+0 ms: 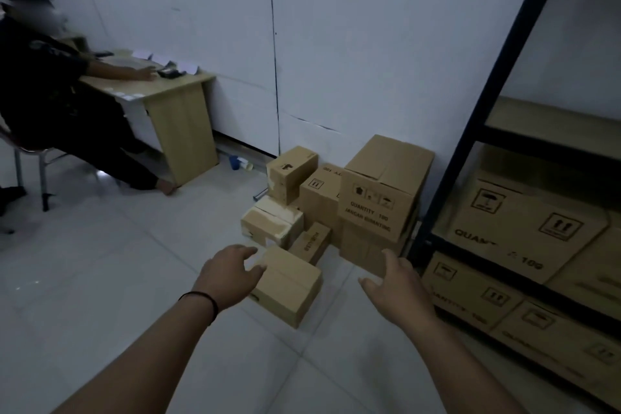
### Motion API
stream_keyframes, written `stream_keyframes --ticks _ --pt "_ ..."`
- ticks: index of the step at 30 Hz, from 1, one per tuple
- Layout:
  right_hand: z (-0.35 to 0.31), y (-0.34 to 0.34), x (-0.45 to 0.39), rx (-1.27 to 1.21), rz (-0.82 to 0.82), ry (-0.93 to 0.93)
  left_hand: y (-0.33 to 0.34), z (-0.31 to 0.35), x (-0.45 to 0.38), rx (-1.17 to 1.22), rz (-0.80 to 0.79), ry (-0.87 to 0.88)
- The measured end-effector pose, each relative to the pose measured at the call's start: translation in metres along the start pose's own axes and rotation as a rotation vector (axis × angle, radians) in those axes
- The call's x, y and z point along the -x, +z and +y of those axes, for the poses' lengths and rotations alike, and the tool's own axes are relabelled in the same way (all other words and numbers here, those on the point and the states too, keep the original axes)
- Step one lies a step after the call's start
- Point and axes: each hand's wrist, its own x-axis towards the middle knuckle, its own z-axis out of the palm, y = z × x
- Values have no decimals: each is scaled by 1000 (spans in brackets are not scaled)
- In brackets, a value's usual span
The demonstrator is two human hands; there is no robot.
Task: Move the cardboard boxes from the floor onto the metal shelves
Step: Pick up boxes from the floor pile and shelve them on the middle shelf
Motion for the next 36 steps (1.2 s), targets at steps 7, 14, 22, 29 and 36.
stream_keyframes --ticks 7,14,22,29,36 --pt "-39 39 -16 29 -4 55 -15 -49 -34 -18 -61 15" --pt "-48 52 -65 -45 -1 104 -8 -51 -94 -25 -116 51" --pt "-59 51 -150 -5 2 170 -1 -44 -190 -53 -150 61" --pt "-68 54 -204 -6 -13 221 15 -58 -257 -34 -218 49" --pt "-96 92 -240 -43 8 346 23 -98 -335 -69 -296 117"
